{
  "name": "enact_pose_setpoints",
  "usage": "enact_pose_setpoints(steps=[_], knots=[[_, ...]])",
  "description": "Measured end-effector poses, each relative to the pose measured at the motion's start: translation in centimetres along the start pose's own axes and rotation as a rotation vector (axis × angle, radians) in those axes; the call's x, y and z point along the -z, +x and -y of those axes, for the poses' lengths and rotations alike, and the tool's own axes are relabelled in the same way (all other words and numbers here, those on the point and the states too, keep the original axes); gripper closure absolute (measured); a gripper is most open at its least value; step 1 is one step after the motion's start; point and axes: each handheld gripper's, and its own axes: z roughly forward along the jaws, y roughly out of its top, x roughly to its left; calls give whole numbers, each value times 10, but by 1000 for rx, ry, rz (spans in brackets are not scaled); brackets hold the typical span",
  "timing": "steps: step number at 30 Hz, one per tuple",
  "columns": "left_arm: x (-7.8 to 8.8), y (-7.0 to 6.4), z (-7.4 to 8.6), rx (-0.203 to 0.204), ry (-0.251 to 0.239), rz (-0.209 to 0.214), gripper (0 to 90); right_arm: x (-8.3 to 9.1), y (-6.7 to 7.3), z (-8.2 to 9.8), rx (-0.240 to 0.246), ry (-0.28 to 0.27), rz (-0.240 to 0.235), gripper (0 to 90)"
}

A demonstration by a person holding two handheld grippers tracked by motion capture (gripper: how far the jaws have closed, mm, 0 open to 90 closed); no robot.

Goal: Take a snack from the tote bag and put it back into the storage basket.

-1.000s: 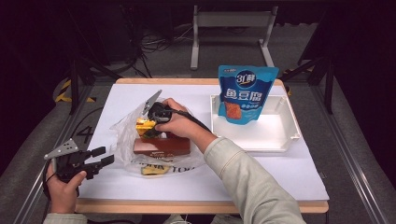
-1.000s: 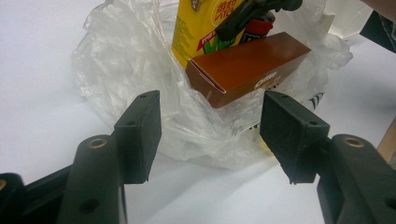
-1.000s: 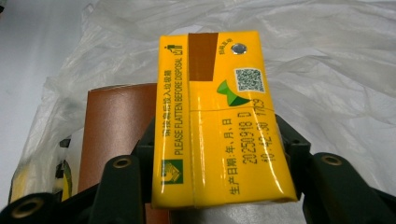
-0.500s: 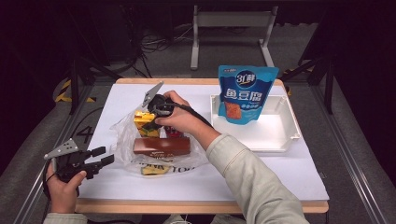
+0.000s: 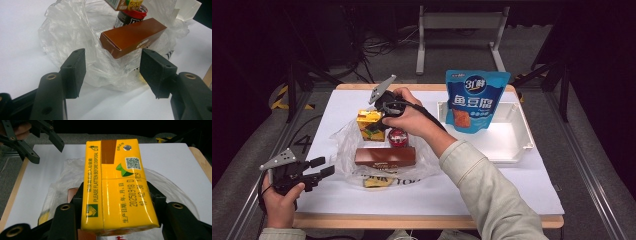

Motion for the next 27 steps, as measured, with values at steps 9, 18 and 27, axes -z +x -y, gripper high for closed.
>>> enact_pose_setpoints(steps=[9, 18, 27], knots=[[-4, 1, -2, -1, 8, 6, 387, 25, 1, 0, -2, -22, 6, 498], [-6, 1, -2, -2, 18, 9, 389, 50, 2, 4, 1, -27, 7, 497], [-6, 1, -2, -3, 14, 1, 383, 76, -2, 14, -8, -35, 23, 497]])
